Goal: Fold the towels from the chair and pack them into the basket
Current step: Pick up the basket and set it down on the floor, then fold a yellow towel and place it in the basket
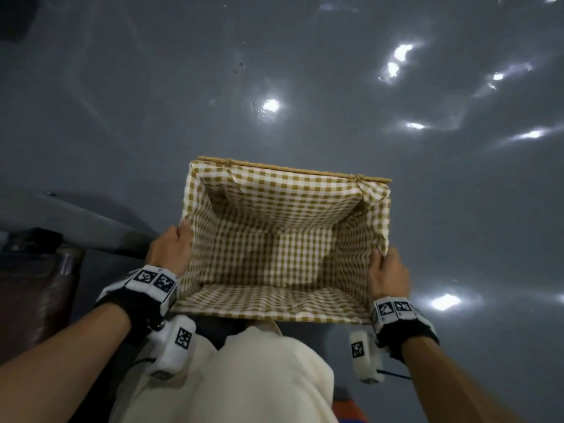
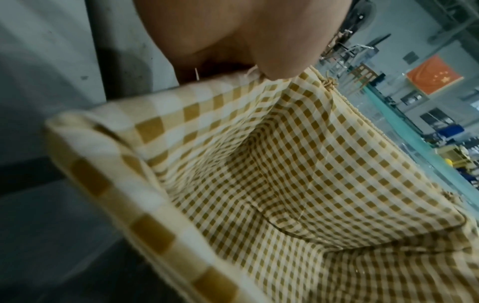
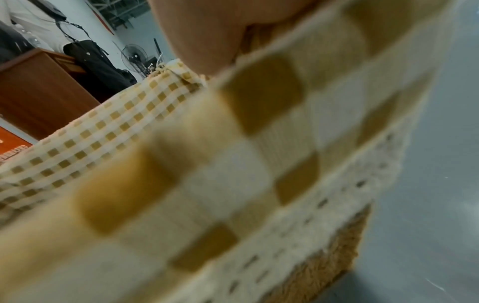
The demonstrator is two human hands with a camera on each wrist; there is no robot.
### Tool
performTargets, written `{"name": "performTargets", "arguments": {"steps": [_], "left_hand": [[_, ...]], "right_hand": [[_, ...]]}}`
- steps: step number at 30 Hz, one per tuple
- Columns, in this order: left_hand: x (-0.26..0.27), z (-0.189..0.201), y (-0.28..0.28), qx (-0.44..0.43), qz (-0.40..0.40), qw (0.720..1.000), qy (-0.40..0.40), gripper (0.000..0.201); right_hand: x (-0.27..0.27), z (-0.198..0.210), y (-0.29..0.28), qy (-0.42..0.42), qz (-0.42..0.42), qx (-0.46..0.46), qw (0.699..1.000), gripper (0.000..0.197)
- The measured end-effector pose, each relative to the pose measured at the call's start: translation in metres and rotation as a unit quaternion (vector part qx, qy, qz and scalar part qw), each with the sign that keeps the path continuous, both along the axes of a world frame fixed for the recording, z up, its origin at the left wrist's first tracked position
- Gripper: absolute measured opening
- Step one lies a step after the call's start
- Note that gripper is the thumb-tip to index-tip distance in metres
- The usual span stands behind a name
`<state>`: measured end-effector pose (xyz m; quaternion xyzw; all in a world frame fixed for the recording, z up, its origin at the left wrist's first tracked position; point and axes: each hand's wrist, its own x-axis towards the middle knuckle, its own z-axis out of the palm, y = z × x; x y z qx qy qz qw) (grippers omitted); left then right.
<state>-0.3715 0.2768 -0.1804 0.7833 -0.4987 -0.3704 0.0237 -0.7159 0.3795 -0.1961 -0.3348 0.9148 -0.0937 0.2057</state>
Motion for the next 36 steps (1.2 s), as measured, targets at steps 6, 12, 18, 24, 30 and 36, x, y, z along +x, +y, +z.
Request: {"name": "performTargets", "arguments": {"steps": [6,12,18,24,30,36], "left_hand": [[0.01,0.052,0.012,-0.01,-0.034,0.998,0.051,0.034],[0.068,0.203,0.057,-0.083,0.004,0.985,0.15,0.019],[0.185,0.372,0.143,-0.173,0.118,0.972,0.102,0.015],[0.267,0.438,0.271,-0.178,0.275,0.945,0.019,0.018],[0.294,0.44,0.404,-0.176,0.491,0.852,-0.044,0.019],[0.302,0.39,0.529,-0.196,0.634,0.737,-0.125,0.02]], "right_hand": [[0.016,0.067,-0.007,0.026,0.097,-0.026,0.995,0.044],[0.126,0.205,-0.043,-0.049,0.344,-0.018,0.937,0.03],[0.301,0.355,-0.038,-0.106,0.543,-0.007,0.833,0.017],[0.461,0.428,0.006,-0.166,0.695,0.001,0.7,0.017],[0.582,0.434,0.078,-0.203,0.834,0.046,0.512,0.015],[0.657,0.4,0.192,-0.222,0.897,0.048,0.379,0.012]]}}
